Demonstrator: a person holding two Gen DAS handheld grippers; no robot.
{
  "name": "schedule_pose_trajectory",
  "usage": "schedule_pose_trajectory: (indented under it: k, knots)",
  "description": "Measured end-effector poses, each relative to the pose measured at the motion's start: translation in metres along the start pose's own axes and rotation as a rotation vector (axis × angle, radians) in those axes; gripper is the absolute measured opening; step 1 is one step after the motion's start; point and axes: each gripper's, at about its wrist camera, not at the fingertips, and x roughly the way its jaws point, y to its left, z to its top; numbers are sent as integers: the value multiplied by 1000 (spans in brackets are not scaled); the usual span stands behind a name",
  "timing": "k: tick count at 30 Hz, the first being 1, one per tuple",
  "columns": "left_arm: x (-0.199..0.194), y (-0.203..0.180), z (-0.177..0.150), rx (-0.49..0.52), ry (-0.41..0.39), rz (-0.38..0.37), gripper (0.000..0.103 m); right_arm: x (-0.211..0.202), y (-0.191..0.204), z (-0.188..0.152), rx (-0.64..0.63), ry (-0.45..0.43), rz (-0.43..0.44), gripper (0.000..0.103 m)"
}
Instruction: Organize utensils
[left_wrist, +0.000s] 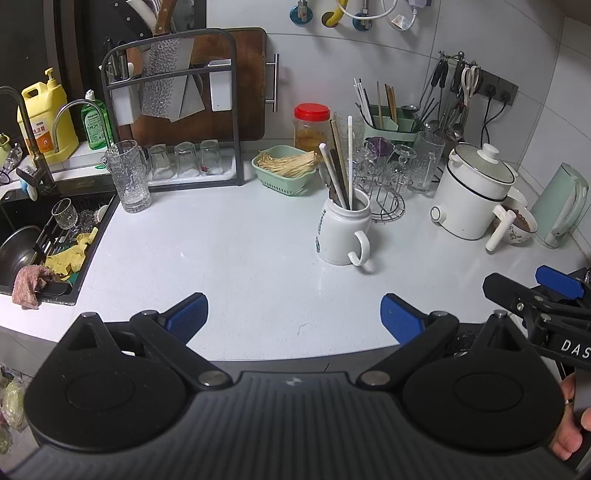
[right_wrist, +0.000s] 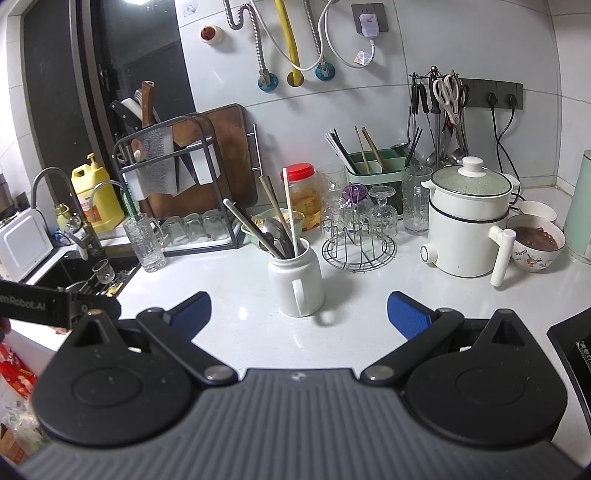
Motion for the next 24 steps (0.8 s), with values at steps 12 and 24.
schedule_pose_trajectory:
  k: [12, 24]
  knots:
    - [-3, 5, -1, -12, -8, 12, 101, 1, 2, -2, -3, -3, -1, 103]
    - [1, 5, 0, -1, 11, 0, 101, 5, 5, -1, 4, 7, -8, 103]
